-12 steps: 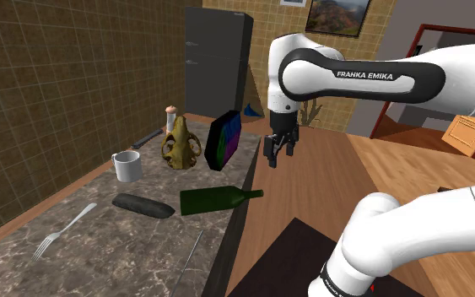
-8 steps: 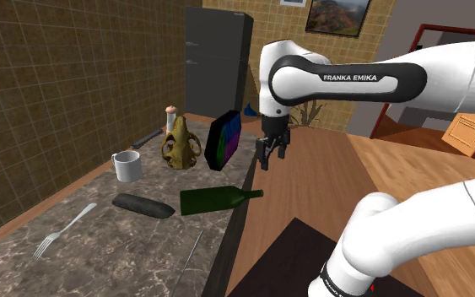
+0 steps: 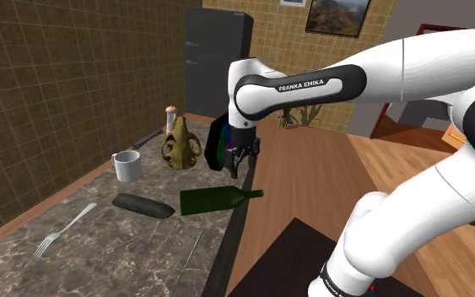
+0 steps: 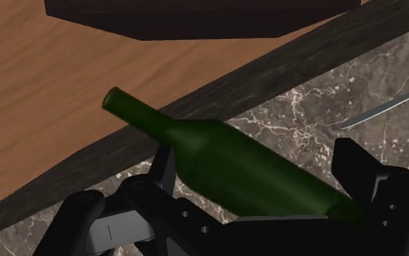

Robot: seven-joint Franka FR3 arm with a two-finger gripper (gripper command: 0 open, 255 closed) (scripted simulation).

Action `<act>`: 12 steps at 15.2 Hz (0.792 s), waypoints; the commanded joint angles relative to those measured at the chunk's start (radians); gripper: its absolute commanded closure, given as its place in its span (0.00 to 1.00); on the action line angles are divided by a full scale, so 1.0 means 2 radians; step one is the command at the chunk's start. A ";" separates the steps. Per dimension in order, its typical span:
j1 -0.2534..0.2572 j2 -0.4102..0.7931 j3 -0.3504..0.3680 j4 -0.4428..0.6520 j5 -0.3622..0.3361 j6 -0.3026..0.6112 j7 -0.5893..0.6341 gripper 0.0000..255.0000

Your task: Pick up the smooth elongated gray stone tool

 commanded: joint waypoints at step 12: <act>0.030 0.229 0.030 0.134 0.026 0.113 -0.007 0.00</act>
